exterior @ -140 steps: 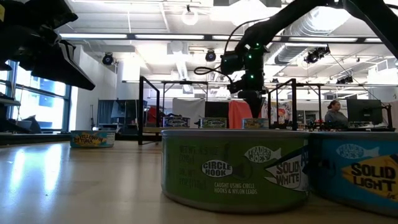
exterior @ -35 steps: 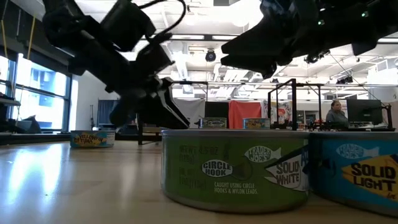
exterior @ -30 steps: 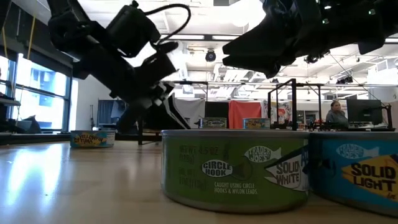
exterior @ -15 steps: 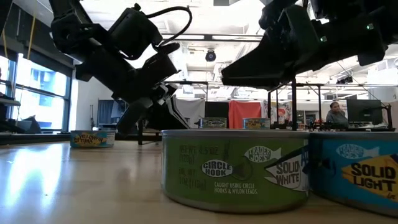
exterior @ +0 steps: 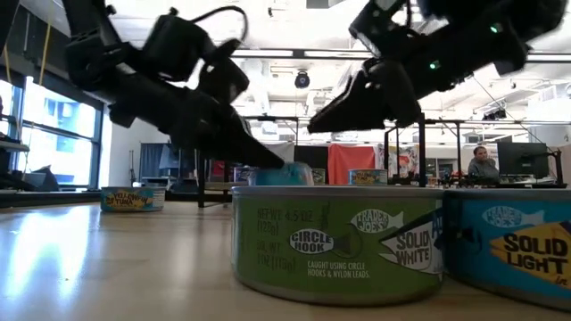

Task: Stack canned seafood by type on shelf
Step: Put the top right yellow-blue tuna can on the shelf aligned with the other yellow-blue tuna can

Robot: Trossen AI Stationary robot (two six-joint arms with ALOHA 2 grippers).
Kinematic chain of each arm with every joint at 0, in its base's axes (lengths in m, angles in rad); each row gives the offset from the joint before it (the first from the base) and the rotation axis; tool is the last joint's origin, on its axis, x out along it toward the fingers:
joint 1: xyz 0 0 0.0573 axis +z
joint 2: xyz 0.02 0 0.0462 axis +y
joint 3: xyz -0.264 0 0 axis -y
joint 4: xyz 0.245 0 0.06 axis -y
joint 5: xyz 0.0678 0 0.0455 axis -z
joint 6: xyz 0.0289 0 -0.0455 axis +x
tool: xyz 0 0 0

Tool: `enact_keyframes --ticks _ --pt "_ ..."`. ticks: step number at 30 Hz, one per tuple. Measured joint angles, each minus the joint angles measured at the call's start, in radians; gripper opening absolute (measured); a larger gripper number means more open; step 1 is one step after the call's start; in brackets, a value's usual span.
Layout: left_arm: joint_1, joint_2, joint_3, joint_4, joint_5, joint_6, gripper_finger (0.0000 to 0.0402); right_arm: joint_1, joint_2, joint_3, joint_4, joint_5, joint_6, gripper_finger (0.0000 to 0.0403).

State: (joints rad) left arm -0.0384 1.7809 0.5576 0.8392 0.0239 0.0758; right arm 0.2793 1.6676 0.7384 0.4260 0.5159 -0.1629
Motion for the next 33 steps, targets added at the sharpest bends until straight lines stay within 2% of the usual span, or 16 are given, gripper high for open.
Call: enact_keyframes --ticks 4,7,11,14,21,26,32,33 --pt "0.0 0.0 -0.068 0.152 0.011 -0.032 0.0 0.0 0.0 0.126 -0.364 0.002 -0.107 0.0271" --pt "0.0 0.0 -0.098 0.218 0.021 -0.045 0.0 0.0 0.017 0.175 -0.486 0.005 -0.18 0.0278" --pt "-0.005 0.0 -0.107 0.215 0.023 -0.049 0.0 -0.005 0.079 0.177 -0.397 0.019 -0.28 0.0279" --pt "-0.016 0.0 -0.106 0.225 0.025 -0.049 0.0 -0.005 0.131 0.177 -0.29 0.113 -0.292 0.0279" --pt "-0.024 0.0 -0.106 0.232 0.041 -0.048 0.0 -0.013 0.198 0.177 -0.197 0.076 -0.321 0.0274" --pt "-0.031 0.0 -0.106 0.268 0.046 -0.048 0.0 -0.013 0.199 0.177 -0.175 0.067 -0.285 0.0232" --pt "-0.03 -0.002 -0.105 0.274 0.045 -0.049 0.0 -0.011 0.196 0.176 -0.174 0.067 -0.237 0.0123" --pt "-0.03 -0.002 -0.105 0.276 0.045 -0.049 0.0 -0.006 0.191 0.176 -0.182 0.068 -0.231 0.0125"
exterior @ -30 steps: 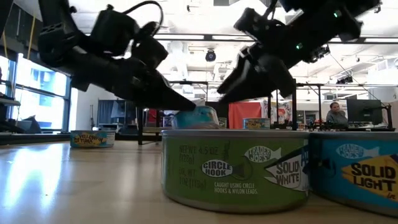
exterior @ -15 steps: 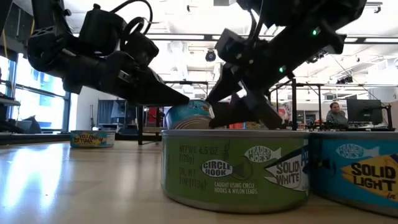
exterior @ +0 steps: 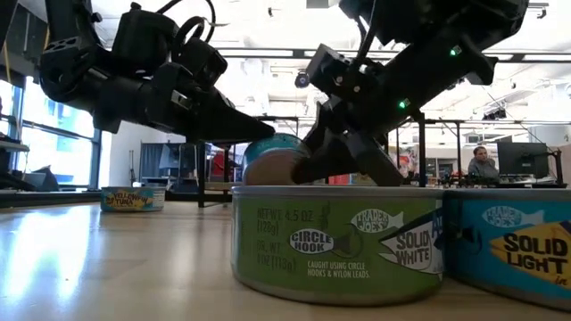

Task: Stack canned seafood by type on shelf
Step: Put the top right yellow-blue tuna can on the shelf aligned with the other yellow-blue tuna can

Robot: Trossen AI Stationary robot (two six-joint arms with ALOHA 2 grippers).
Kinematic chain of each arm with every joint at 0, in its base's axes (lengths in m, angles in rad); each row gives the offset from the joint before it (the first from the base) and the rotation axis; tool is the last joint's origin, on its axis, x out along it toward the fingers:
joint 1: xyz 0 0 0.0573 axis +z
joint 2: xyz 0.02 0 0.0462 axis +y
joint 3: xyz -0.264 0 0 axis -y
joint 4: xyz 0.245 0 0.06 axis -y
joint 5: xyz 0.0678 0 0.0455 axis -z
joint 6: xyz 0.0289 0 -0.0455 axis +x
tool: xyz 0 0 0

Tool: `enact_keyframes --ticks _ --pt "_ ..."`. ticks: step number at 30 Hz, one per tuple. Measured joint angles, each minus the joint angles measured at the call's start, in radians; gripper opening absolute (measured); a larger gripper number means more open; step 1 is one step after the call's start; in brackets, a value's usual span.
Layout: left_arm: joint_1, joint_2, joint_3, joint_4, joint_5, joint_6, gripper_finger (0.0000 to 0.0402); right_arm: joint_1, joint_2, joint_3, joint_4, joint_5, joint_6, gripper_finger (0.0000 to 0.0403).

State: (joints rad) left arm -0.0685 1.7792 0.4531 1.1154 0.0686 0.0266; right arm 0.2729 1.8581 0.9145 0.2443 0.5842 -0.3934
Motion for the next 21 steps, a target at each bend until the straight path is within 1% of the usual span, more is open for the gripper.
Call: enact_keyframes --ticks 3,5,7,9,10,12,14,17,21 --pt "-0.001 -0.025 0.001 0.004 0.002 -0.029 0.0002 0.017 -0.031 0.033 -0.096 0.015 0.054 0.0125" --pt "-0.001 -0.056 0.003 -0.011 -0.003 -0.029 0.0002 0.029 -0.058 0.085 -0.233 0.054 0.12 0.0125" --pt "-0.002 -0.091 0.003 -0.035 -0.025 -0.029 0.0002 0.039 -0.074 0.164 -0.436 0.11 0.205 0.0125" --pt "-0.012 -0.129 -0.001 -0.101 -0.047 -0.03 0.0002 0.036 -0.08 0.251 -0.681 0.188 0.31 0.0125" --pt "-0.019 -0.147 -0.001 -0.14 -0.066 -0.028 0.0002 0.027 -0.08 0.3 -0.783 0.208 0.367 0.0125" --pt "-0.034 -0.192 -0.002 -0.205 -0.131 -0.014 0.0002 0.004 -0.08 0.376 -0.964 0.236 0.48 0.0125" --pt "-0.052 -0.229 0.001 -0.265 -0.215 0.001 0.0002 -0.027 -0.081 0.422 -1.133 0.246 0.584 0.0125" --pt "-0.085 -0.257 -0.001 -0.332 -0.281 0.011 0.0002 -0.09 -0.078 0.437 -1.244 0.25 0.696 0.0125" --pt "-0.109 -0.264 -0.001 -0.339 -0.308 0.031 0.0002 -0.178 -0.078 0.392 -1.248 0.309 0.713 0.0125"
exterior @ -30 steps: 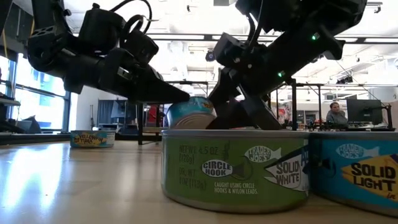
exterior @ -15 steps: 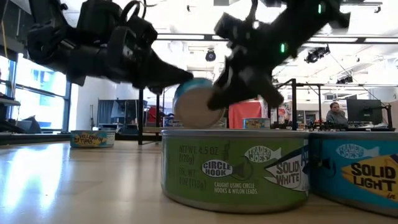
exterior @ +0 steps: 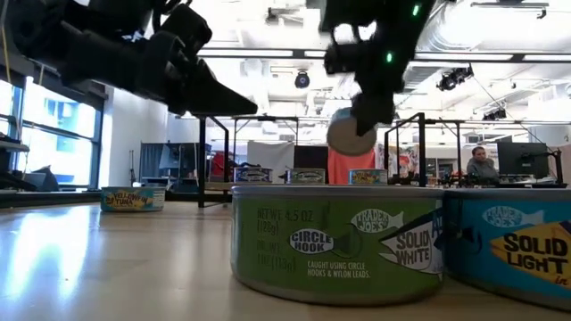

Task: Stack canned seafood by type on shelf
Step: Put the top right yellow-blue tuna can on the shelf aligned with the other yellow-blue tuna can

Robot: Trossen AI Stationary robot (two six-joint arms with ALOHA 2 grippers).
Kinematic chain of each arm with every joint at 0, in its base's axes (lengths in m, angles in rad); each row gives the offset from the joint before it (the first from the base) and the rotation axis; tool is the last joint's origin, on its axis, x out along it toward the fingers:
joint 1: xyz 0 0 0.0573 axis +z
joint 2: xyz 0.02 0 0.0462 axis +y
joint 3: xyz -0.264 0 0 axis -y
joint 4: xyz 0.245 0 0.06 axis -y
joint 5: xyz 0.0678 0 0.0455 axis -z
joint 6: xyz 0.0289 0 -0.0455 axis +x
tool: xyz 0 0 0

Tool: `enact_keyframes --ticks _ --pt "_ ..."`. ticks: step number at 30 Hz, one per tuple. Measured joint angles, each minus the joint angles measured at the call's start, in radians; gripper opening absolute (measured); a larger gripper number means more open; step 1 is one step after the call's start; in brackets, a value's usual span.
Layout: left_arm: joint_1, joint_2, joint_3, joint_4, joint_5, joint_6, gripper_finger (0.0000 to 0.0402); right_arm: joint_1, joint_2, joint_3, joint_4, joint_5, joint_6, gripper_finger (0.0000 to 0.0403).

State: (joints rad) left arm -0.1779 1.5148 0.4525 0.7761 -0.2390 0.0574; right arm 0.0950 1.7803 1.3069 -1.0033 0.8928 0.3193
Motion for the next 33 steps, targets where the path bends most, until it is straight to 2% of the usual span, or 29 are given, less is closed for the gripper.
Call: enact_keyframes --ticks 8,18,26,33 --pt "-0.014 0.001 0.0 -0.003 0.0 0.005 0.0003 -0.136 0.0 -0.122 0.065 0.015 -0.022 0.0125" --pt "-0.014 0.001 0.0 -0.002 0.0 -0.004 0.0003 -0.18 -0.001 -0.19 0.122 -0.028 -0.031 0.0125" --pt "-0.014 0.001 0.0 -0.002 0.0 -0.003 0.0003 -0.181 0.001 -0.193 0.159 -0.1 -0.011 0.0197" --pt "-0.014 0.001 0.0 -0.002 0.0 -0.004 0.0003 -0.182 0.001 -0.193 0.166 -0.127 -0.007 0.0205"
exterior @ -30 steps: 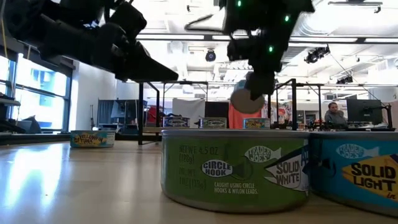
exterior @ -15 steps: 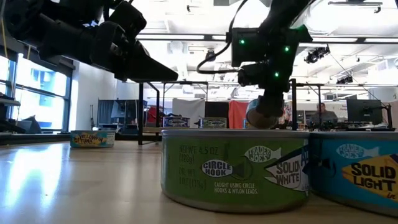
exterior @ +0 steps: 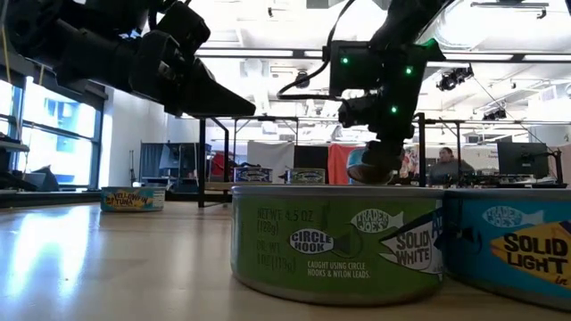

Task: Stack canned seafood by type on shelf
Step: Put the top right yellow-blue tuna can on the shelf aligned with the other yellow-blue tuna can

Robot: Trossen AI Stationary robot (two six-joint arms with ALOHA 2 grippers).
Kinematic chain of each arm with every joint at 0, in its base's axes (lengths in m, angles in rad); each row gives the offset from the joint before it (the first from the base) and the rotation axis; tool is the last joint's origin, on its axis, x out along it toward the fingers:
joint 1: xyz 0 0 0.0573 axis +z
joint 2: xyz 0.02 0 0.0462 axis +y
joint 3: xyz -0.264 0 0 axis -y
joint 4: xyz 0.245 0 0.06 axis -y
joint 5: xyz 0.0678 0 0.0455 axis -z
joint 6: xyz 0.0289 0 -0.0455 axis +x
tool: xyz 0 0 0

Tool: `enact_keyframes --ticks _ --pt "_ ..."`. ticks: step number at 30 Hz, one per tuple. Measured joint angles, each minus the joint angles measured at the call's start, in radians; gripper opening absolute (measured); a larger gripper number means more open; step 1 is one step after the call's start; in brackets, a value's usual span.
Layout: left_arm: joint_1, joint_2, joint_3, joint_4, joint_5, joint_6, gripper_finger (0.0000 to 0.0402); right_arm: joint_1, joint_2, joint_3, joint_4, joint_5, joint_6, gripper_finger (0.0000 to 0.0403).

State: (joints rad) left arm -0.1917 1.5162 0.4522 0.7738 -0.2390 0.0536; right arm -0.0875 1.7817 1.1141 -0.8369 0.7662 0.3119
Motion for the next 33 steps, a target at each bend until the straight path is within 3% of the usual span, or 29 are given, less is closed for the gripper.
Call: enact_keyframes --ticks 13,24,33 --pt "0.0 0.0 0.0 0.0 0.0 0.0 0.0003 -0.045 -0.001 0.046 -0.031 -0.093 0.068 0.0208" --pt "0.0 0.0 0.0 -0.029 0.0 -0.008 0.0003 -0.071 -0.001 0.046 -0.023 -0.112 0.074 0.0241" --pt "0.0 0.0 0.0 -0.03 0.0 -0.009 0.0003 -0.079 -0.016 0.075 -0.08 -0.111 0.092 0.0245"
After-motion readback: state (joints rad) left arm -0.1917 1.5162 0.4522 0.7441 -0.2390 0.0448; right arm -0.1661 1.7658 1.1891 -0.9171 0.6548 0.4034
